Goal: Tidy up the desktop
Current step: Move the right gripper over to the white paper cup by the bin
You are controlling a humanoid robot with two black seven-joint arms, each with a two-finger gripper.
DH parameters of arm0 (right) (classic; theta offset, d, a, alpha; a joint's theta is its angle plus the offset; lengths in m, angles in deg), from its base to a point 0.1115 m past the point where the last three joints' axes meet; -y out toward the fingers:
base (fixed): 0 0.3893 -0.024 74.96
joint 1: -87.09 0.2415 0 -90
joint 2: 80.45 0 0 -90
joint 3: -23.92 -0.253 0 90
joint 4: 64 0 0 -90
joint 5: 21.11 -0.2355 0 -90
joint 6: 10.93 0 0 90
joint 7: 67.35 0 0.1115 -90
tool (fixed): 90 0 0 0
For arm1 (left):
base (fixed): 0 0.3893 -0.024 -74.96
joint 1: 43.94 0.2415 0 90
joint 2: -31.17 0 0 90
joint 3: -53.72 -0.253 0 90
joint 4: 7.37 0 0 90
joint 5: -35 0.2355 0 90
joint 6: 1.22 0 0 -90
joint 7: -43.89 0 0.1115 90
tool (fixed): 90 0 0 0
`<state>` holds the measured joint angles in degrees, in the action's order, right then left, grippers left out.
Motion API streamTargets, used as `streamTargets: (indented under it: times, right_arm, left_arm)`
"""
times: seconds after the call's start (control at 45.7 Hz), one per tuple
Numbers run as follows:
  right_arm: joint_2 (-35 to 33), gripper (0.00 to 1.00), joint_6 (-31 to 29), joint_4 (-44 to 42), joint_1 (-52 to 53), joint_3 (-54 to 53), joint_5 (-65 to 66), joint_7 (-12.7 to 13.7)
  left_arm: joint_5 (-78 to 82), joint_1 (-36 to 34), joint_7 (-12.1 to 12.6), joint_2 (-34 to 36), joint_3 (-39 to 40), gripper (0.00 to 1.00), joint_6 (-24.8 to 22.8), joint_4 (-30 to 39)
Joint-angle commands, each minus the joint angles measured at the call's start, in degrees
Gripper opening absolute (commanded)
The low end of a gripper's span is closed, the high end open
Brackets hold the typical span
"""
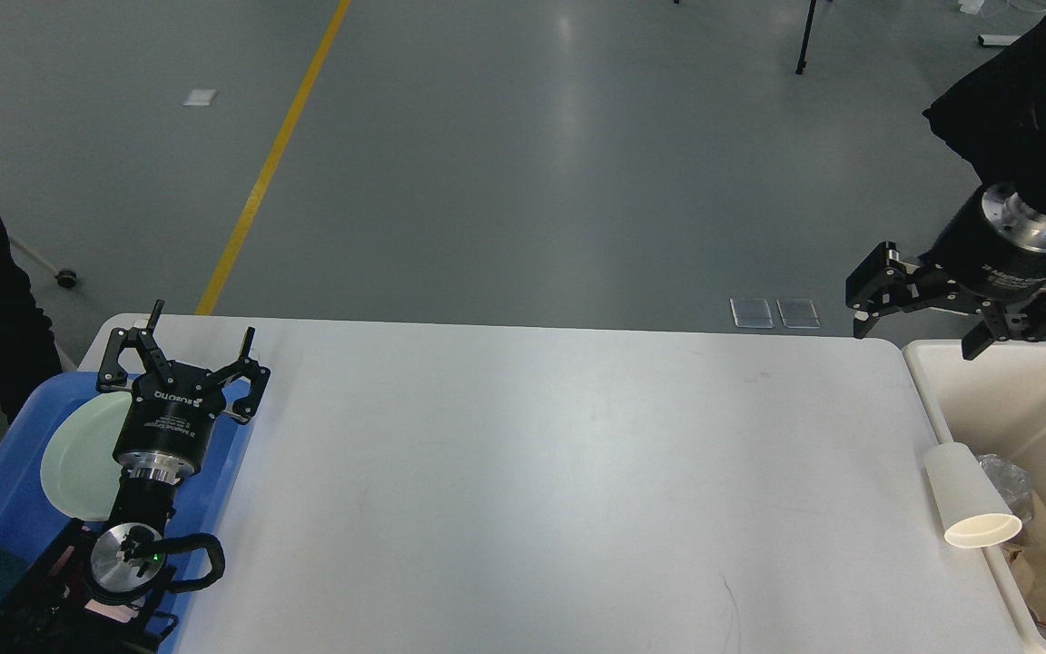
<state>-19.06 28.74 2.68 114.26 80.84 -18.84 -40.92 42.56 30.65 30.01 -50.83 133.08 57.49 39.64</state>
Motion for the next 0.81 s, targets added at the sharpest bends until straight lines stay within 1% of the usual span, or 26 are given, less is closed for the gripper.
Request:
streamTargets:
  times: [0.0,0.153,0.263,0.306,0.438,0.525,0.591,0.679,0.722,0.788]
  right_arm:
    - [6.89,1.00,-3.72,1.25,3.76,0.91,-0.69,0.90]
    - [10.68,1.00,-3.72,5.99,9.73,1.70,-3.85,0.55]
    - [10.86,1.00,-3.99,11.34,15.53,1.61,-6.04,0.28]
    - [10.86,1.00,-4.08,12.24,16.07,1.61,-6.58,0.28]
    - [9.80,1.00,-4.34,14.08,17.04,2.23,-7.98,0.11]
    - [6.65,1.00,-3.55,17.50,17.13,2.05,-8.16,-0.77]
    - [5.85,1.00,-3.20,19.09,17.30,1.79,-8.16,-2.35]
    - [5.85,1.00,-2.58,19.53,17.21,2.66,-7.99,-5.95]
    - [5.93,1.00,-1.97,19.45,17.30,4.24,-7.81,-8.75]
    - [6.46,1.00,0.48,19.01,17.48,8.72,-7.20,-14.90]
  left_arm:
    - [0.01,0.03,0.00,0.00,0.00,0.96,0.00,0.00]
    - [0.01,-0.06,0.00,0.00,0.00,0.96,0.00,0.00]
    - [0.01,0.03,0.00,0.00,0.00,0.96,0.00,0.00]
    - [0.01,0.03,0.00,0.00,0.00,0.96,0.00,0.00]
    - [0.01,0.03,0.00,0.00,0.00,0.96,0.00,0.00]
    - [-0.08,0.03,0.00,0.00,0.00,0.96,0.00,0.00]
    - [0.01,0.03,0.00,0.00,0.00,0.96,0.00,0.00]
    - [0.01,-0.06,0.00,0.00,0.00,0.96,0.00,0.00]
    - [0.01,0.03,0.00,0.00,0.00,0.96,0.00,0.00]
    - [0.01,-0.06,0.00,0.00,0.00,0.96,0.00,0.00]
